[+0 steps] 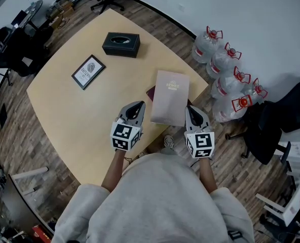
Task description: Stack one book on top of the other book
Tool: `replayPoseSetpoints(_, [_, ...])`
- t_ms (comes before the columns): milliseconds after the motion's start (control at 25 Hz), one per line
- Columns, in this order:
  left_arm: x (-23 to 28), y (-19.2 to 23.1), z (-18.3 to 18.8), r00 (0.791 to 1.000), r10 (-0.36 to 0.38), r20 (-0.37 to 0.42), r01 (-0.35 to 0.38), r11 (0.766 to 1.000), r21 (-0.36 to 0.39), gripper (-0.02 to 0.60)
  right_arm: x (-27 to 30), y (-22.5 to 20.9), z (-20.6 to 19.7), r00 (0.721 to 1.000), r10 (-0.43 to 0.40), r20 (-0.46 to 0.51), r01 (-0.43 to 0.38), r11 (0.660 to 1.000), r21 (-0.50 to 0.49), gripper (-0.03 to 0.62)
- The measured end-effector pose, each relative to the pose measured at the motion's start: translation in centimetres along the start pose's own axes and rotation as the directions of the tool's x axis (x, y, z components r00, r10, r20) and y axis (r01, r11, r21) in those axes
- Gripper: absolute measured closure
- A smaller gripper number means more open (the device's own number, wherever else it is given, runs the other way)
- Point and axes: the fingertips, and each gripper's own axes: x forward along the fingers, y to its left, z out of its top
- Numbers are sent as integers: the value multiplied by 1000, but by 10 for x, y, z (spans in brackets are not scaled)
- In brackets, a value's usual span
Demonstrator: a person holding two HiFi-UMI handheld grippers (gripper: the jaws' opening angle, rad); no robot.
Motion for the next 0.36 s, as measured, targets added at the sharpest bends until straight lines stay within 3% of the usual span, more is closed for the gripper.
replayPoseSetpoints(360, [5, 0, -3, 1000, -10, -7, 10, 1000, -1, 571, 4, -1, -1, 1000, 14, -7, -14, 1000, 3, 591])
